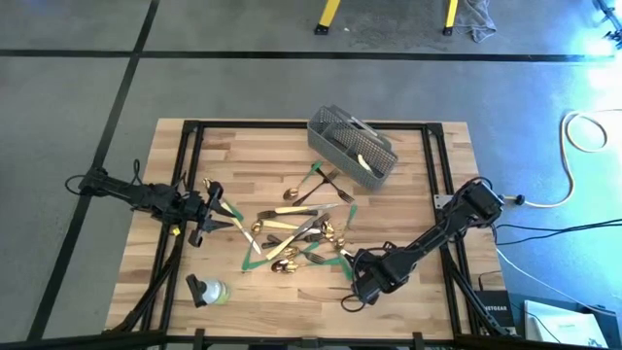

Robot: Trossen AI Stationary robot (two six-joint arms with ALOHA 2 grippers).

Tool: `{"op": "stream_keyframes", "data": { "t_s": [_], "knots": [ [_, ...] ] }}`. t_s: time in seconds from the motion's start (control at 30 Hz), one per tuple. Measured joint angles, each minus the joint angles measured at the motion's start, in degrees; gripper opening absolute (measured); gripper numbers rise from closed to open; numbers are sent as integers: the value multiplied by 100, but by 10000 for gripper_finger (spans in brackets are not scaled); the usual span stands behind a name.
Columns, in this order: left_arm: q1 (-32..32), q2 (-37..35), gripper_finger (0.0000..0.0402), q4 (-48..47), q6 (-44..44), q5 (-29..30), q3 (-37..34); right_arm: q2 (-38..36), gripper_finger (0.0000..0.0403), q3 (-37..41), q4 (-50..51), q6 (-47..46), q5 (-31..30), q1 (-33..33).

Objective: Sort silverware
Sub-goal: Put the yellow knife into the gray organizer

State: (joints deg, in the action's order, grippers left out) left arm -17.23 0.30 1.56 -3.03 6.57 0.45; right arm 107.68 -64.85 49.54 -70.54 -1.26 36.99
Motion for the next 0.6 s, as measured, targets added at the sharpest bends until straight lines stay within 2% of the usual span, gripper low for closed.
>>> {"op": "stream_keyframes", "data": {
  "t_s": [0.6],
  "knots": [
    [0,2,92,0,2,2,0,-683,42,13,214,80,132,13]
  ]
}}
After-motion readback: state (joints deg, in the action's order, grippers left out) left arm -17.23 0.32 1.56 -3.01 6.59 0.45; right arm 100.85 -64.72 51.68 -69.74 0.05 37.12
